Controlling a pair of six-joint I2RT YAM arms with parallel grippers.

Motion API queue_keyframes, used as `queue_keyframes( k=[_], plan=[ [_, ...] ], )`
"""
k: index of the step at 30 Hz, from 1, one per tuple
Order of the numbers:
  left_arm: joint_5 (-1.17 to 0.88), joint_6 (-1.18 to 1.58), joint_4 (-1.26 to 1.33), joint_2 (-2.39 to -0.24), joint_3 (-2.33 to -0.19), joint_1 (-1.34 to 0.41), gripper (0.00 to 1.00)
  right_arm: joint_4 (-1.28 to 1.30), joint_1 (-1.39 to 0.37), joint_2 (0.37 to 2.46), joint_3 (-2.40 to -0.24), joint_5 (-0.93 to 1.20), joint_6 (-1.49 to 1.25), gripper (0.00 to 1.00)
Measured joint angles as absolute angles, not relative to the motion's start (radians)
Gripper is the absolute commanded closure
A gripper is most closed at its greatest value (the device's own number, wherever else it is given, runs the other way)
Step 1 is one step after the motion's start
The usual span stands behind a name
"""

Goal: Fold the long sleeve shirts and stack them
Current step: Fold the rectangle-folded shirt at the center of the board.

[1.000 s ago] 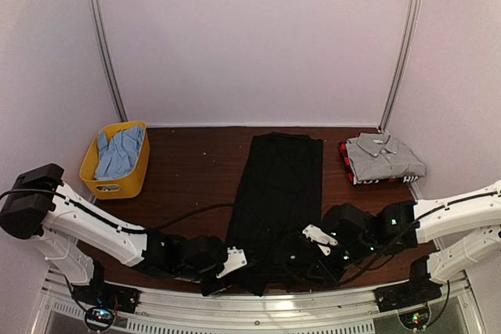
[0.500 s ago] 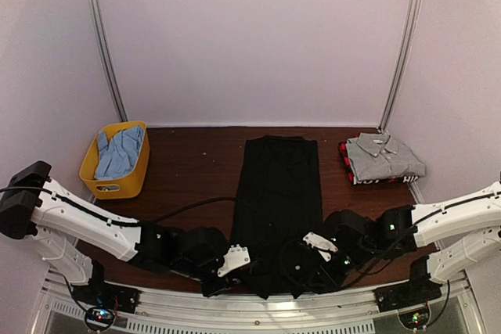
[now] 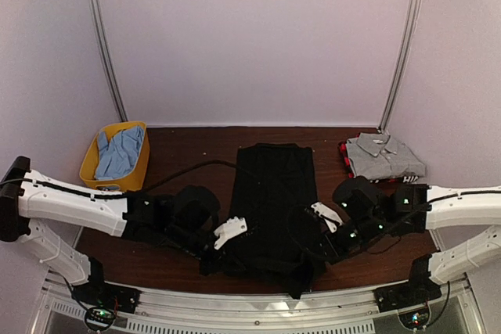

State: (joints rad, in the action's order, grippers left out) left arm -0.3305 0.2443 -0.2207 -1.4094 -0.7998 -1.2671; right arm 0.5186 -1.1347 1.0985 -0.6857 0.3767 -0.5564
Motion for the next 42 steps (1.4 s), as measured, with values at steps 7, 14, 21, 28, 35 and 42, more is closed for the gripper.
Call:
queue_keyframes(
  k=[7,14,21,28,35,42],
  plan=[
    [-0.429,0.218,-0.249,-1.457,-0.890,-1.016,1.00,0.606,-0.889,1.243,-0.865,0.380,-0.432,1.00],
    [-0.524,0.194,-0.241,-1.637,-1.027,-0.793,1.00,0.637,-0.678,1.441,-1.036,0.424,-0.274,1.00],
    [-0.606,0.177,-0.245,-1.885,-1.221,-0.688,1.00,0.622,-0.535,1.664,-1.161,0.496,-0.160,0.94],
    [-0.602,0.164,-0.302,-2.004,-1.309,-0.670,0.89,0.617,-0.481,1.842,-1.220,0.511,-0.110,0.79],
    [-0.554,0.173,-0.321,-2.009,-1.335,-0.649,0.65,0.606,-0.431,1.878,-1.296,0.500,-0.119,0.54],
    [-0.470,0.212,-0.317,-2.009,-1.358,-0.619,0.59,0.589,-0.402,1.855,-1.321,0.458,-0.143,0.52]
  ],
)
